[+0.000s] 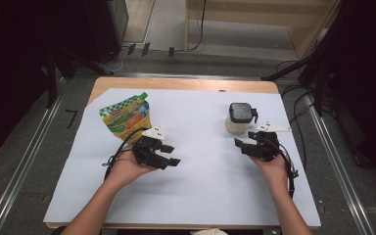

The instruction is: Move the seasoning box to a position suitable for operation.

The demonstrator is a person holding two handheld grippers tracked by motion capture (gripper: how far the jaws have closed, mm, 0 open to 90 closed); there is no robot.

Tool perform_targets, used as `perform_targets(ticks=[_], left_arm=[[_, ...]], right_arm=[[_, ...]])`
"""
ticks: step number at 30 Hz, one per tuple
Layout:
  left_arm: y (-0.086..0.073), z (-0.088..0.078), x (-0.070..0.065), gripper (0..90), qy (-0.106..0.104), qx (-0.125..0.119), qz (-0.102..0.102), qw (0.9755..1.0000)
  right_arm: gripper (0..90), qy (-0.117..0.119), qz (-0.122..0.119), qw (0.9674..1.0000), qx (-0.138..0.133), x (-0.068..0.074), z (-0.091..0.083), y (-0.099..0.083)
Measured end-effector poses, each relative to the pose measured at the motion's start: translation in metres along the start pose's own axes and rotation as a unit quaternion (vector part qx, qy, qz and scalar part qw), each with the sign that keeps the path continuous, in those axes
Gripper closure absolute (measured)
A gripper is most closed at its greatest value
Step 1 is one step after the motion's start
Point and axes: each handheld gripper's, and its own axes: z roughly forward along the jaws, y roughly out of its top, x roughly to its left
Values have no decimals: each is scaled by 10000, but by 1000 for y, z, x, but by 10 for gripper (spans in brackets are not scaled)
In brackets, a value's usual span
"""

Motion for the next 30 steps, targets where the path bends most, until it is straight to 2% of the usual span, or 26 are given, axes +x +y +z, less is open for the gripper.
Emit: perform_targets(ticks=[2,4,6,8,10,12,14,17,18,20,23,25,30], left_arm=[[0,1,-1,429,-5,16,-7,10000],[0,2,-2,429,-18,49,43,10000],[1,3,-4,428,-15,56,72,10000],[1,3,-5,427,-36,19,84,10000],[2,3,-5,428,-41,14,90,9999],[1,4,-4,428,-57,24,62,10000],[1,4,-4,428,-56,37,51,10000],[1,4,-3,428,-68,35,57,10000],[1,3,-3,428,-85,12,48,10000],[1,3,-3,428,-92,5,55,9999],[1,3,-2,428,-98,-9,35,9999],[1,3,-2,428,-94,-2,34,10000],[1,3,-2,428,-95,-10,39,9999]], right_arm=[[325,-108,52,9999,-13,-2,3,1],[265,-222,134,9996,82,-4,8,5],[250,-330,236,9992,63,-6,11,10],[204,-543,270,9981,50,-8,15,15],[186,-605,322,9977,16,-10,17,18],[137,-710,522,9961,-77,-12,24,29],[127,-778,594,9950,-199,-12,28,34],[122,-843,653,9940,-228,-11,33,38],[107,-961,638,9931,-208,-10,39,39],[108,-1108,627,9915,-256,-9,43,39],[134,-1166,757,9897,-329,-9,50,37],[131,-1204,736,9894,-346,-7,56,36],[133,-1366,902,9850,-553,-7,67,35]])
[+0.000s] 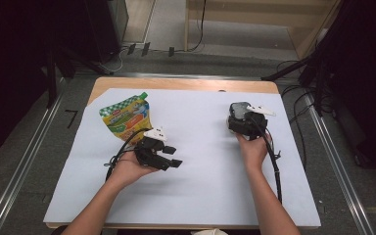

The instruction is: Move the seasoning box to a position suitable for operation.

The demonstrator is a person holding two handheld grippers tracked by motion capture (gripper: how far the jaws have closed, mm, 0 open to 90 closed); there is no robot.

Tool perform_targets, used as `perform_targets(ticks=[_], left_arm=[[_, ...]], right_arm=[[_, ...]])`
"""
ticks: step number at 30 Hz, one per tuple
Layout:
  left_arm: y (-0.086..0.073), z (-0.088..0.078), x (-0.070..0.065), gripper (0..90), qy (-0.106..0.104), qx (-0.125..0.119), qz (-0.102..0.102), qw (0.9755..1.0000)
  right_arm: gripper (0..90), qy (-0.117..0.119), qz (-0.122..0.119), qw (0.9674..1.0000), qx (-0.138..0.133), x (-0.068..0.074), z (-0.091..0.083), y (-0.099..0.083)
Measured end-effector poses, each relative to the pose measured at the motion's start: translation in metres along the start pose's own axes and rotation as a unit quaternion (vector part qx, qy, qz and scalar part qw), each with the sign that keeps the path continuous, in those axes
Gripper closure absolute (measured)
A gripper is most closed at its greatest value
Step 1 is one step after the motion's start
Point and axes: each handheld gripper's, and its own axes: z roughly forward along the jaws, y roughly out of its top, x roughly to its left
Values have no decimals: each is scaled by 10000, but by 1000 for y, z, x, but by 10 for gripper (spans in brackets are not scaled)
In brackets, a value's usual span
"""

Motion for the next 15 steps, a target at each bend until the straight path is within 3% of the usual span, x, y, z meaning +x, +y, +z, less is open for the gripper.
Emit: perform_targets(ticks=[2,15], left_arm=[[0,0,1,428,8,6,-18,10000],[-1,1,2,428,-44,-20,-62,10000]], right_arm=[[126,-65,98,9999,-73,1,4,0],[141,-266,122,9993,-233,5,19,-2]])
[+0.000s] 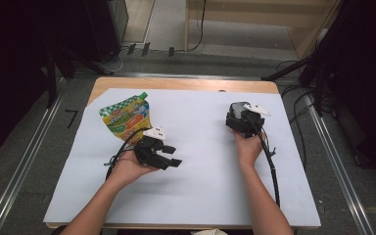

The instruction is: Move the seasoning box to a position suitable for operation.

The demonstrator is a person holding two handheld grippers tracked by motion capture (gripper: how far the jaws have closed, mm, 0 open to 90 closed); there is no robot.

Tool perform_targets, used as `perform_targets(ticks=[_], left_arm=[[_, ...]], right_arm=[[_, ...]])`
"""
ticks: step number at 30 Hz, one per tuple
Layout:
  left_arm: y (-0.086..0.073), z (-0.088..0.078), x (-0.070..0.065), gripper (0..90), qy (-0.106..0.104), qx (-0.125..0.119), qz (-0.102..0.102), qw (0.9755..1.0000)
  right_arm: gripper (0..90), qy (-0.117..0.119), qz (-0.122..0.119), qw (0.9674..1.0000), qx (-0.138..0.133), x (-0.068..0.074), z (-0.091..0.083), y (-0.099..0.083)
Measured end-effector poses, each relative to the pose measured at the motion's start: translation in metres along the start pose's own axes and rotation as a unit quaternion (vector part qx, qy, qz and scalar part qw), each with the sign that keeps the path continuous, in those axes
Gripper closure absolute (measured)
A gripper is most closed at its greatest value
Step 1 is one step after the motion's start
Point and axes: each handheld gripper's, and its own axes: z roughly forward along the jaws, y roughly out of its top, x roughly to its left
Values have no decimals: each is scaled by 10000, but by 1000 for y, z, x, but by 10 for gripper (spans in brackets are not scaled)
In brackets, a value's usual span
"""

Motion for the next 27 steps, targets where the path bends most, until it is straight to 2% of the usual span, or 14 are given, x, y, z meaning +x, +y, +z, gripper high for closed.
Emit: perform_targets(ticks=[10,15,18,24,25,26,27], left_arm=[[0,-1,2,428,16,-7,-29,10000],[-1,-2,3,428,13,-18,-42,10000],[-1,-2,4,427,11,-24,-56,10000],[-1,-2,4,428,10,-34,-79,10000],[-1,-3,4,427,18,-28,-70,10000],[-1,-3,4,427,18,-28,-70,10000],[-1,-3,5,427,16,-36,-71,10000]], right_arm=[[151,-33,-97,9999,-20,0,1,0],[153,23,-38,10000,39,-1,-1,1],[154,72,-154,9998,107,-2,-5,3],[155,252,-288,9992,62,-2,-18,6],[156,352,-344,9988,41,-1,-25,8],[156,352,-344,9988,41,-1,-25,8],[156,486,-368,9981,20,0,-32,8]])
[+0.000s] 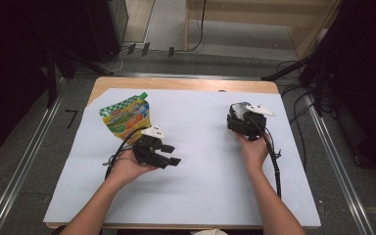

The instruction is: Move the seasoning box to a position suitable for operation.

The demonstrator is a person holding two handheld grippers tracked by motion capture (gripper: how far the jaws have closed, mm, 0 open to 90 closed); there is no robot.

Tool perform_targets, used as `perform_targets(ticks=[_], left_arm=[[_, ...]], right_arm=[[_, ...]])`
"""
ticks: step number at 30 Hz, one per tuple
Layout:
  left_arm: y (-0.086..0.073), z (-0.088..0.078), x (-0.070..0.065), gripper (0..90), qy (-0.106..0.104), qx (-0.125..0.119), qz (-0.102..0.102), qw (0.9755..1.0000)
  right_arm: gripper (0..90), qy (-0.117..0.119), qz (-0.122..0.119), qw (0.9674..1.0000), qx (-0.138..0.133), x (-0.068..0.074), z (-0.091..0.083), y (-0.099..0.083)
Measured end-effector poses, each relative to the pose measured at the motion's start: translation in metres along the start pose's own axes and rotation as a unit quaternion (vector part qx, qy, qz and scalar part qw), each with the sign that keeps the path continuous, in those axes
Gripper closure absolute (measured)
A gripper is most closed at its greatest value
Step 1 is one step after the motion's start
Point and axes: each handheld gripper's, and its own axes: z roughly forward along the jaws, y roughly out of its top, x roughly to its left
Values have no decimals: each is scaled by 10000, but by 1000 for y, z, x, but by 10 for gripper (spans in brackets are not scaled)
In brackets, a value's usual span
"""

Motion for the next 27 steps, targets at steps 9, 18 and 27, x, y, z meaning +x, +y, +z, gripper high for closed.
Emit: perform_targets(ticks=[9,18,27], left_arm=[[0,-2,2,428,13,-25,-60,10000],[-1,-2,2,427,27,-27,-83,10000],[0,-6,2,431,3,-63,-64,10000]], right_arm=[[157,520,-186,9985,31,15,-30,-10],[158,1069,-421,9934,-20,36,-61,-20],[158,1399,-539,9887,78,55,-62,-31]])
